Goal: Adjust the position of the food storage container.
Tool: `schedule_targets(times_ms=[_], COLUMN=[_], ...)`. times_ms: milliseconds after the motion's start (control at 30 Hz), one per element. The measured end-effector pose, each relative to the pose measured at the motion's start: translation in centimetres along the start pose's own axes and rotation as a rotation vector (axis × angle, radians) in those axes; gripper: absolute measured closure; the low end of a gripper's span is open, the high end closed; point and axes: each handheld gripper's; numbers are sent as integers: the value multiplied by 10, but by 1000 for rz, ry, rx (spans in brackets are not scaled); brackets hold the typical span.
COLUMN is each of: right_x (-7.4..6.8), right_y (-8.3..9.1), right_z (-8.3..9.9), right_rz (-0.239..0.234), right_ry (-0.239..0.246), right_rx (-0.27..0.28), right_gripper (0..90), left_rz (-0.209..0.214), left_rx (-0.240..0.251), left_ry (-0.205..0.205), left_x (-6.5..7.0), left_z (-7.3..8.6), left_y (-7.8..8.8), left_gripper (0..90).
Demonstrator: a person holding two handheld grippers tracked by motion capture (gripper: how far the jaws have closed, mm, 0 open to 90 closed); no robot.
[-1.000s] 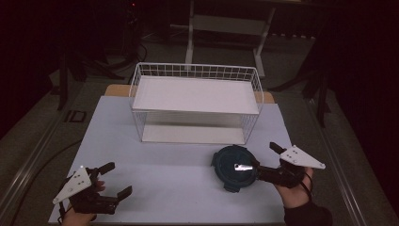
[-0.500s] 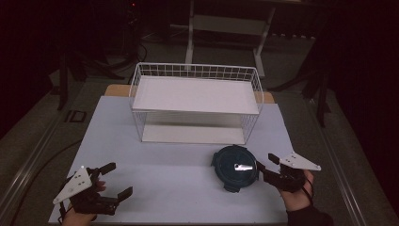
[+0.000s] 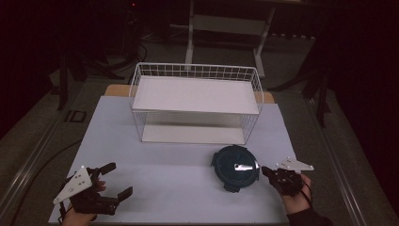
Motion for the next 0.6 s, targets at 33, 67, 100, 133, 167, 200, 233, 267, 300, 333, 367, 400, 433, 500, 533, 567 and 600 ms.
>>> schedule_targets(times_ms=[33,67,100,133,167,200,233,267,300,333,367,400,433,500,533,567,600], right_x=[0,0,0,0,-1,-1,0,-1,-2,-2,-3,-2,-3,-5,-5,-6,-7], right_y=[-1,-3,-4,-5,-5,-5,-6,-6,-6,-6,-7,-7,-8,-10,-11,-13,-14], right_z=[1,1,2,2,2,1,1,0,0,-1,-2,-3,-4,-8,-9,-10,-12], right_rz=[-1,-6,-12,-17,-13,-13,-15,-9,-1,0,-2,-12,-21,-19,-20,-24,-28], right_ry=[-3,-7,-12,-12,-14,-19,-25,-21,-16,-16,-21,-25,-26,-23,-20,-22,-21], right_rx=[-7,-12,-16,-20,-21,-21,-21,-23,-26,-29,-29,-27,-25,-27,-28,-30,-30], right_gripper=[900,900,900,900,900,900,900,900,900,900,900,900,900,900,900,900,900], left_rz=[0,1,0,-1,0,-1,-1,0,0,0,2,2,1,1,1,1,1], left_rx=[0,0,0,0,-1,-1,-3,-3,-3,-4,-4,-5,-7,-8,-9,-8,-8], left_ry=[0,0,0,1,1,0,0,1,1,1,1,1,-1,-1,-2,-1,-1], left_x=[0,0,0,0,0,0,0,0,0,0,0,0,0,0,0,0,0], left_z=[0,0,0,0,0,0,0,0,0,0,0,0,0,0,0,0,0], left_y=[0,0,0,0,0,0,0,-1,-1,-1,-2,-2,-2,-2,-2,-2,-2], left_gripper=[0,0,0,0,0,0,0,0,0,0,0,0,0,0,0,0,0])
Point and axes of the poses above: each handheld gripper's, and its own axes: y roughly backward along the jaws, z roughly out of its underside, x roughly to its right, and after that the axes turned 2 degrees about -x, right-handed
